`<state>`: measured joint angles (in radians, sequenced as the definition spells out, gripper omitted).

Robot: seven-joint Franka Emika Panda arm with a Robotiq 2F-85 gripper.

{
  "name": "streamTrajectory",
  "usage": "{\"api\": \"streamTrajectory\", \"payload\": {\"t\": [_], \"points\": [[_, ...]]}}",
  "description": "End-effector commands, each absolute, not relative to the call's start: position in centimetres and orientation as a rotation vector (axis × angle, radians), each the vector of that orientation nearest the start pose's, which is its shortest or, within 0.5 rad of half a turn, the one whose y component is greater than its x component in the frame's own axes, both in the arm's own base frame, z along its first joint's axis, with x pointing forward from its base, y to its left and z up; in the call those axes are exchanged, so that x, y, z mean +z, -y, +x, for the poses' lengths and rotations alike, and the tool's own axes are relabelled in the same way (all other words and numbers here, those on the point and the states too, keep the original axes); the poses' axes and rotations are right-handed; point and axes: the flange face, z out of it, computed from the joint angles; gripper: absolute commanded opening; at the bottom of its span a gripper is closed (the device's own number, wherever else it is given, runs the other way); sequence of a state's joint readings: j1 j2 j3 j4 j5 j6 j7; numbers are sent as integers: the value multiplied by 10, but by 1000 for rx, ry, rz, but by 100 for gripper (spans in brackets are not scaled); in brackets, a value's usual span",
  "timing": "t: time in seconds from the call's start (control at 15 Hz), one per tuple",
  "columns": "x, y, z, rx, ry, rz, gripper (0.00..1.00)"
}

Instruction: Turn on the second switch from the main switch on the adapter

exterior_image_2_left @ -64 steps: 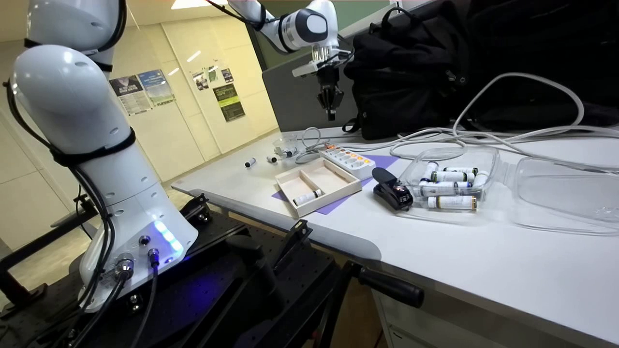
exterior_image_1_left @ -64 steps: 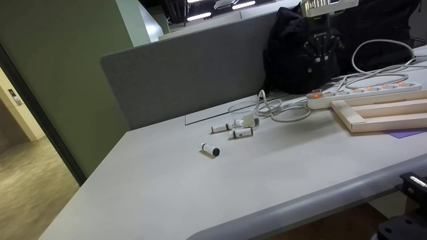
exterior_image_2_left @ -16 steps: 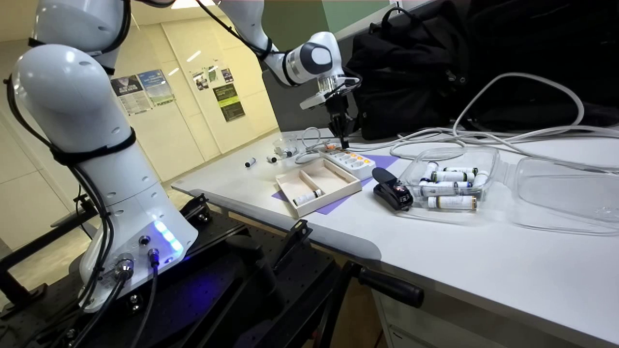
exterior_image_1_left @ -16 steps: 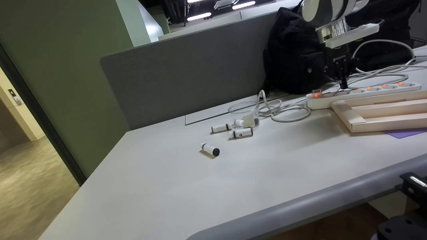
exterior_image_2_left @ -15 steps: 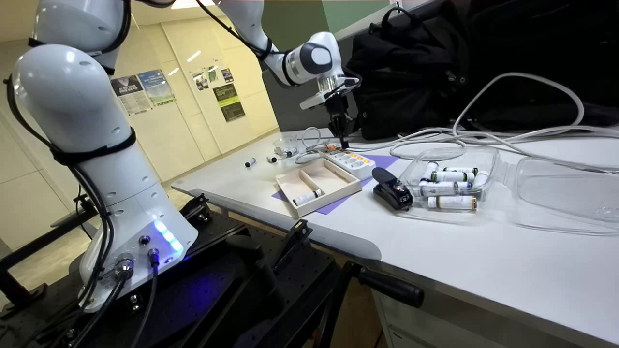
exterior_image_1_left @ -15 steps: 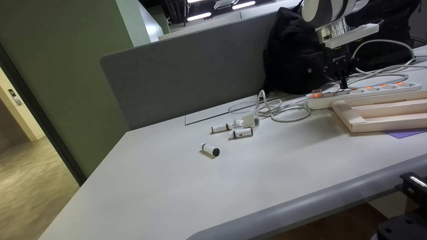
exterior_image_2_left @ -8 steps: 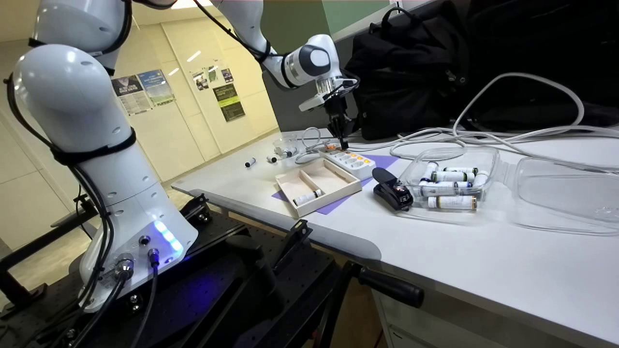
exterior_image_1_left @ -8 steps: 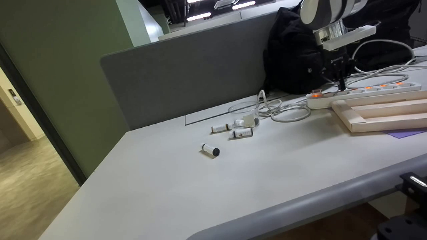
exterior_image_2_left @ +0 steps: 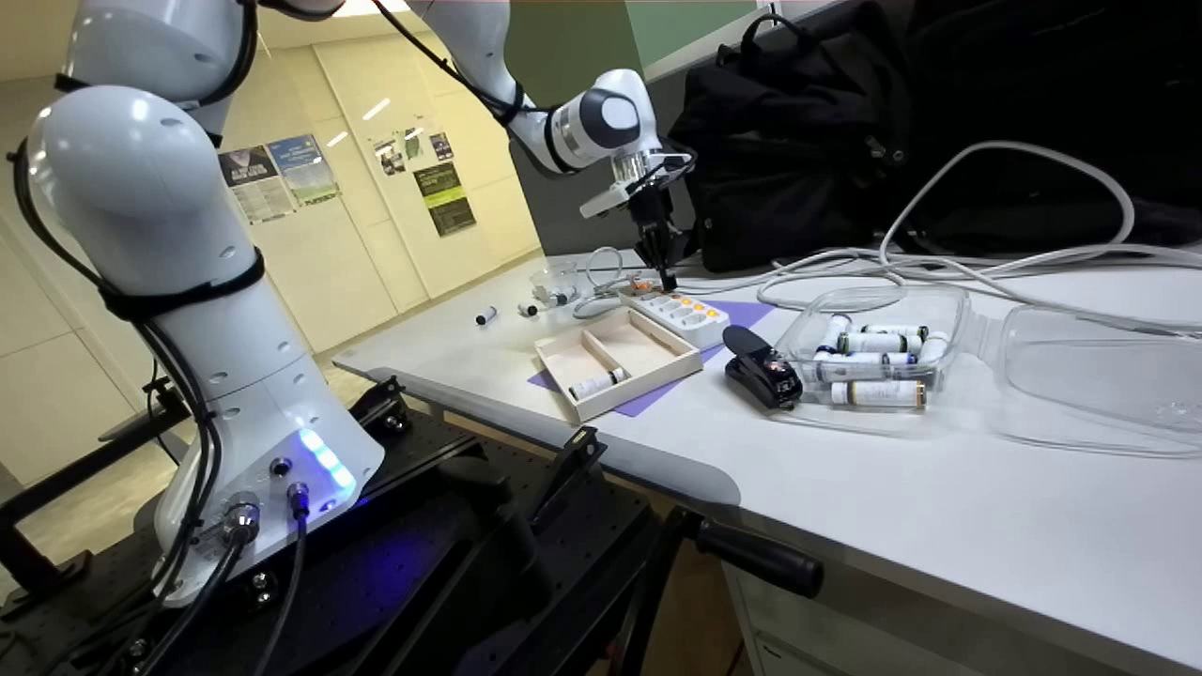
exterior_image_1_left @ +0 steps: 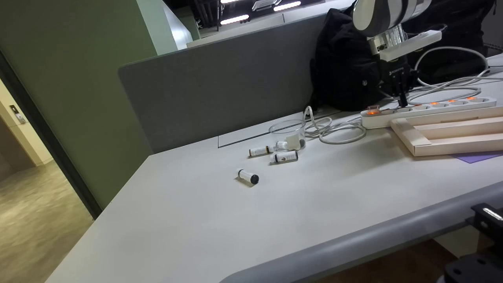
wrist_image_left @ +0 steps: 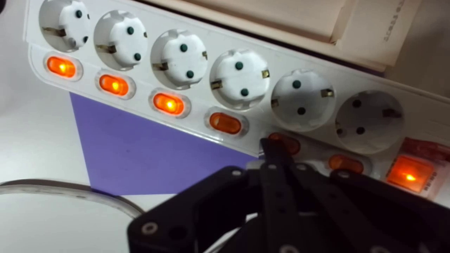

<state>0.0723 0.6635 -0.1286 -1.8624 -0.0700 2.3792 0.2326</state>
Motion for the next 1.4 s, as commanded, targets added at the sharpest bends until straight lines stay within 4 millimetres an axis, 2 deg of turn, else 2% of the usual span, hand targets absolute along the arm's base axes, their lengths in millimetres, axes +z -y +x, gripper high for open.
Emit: {"api": "streamTrajectory", "payload": {"t": [0.0,0.27,0.47,0.67,0.87,1.07,1.13,1.2,1.33], "points": [[125,47,616,284,-399,-3281,0],[114,64,613,332,-424,-3280,0],[119,67,618,369,-433,-3255,0],[148,68,632,426,-396,-3173,0],[185,70,641,577,-300,-3088,0],[233,73,652,511,-254,-3064,0],[248,74,655,475,-237,-3062,26],[261,73,656,440,-210,-3071,26],[281,73,656,393,-158,-3083,39]]}}
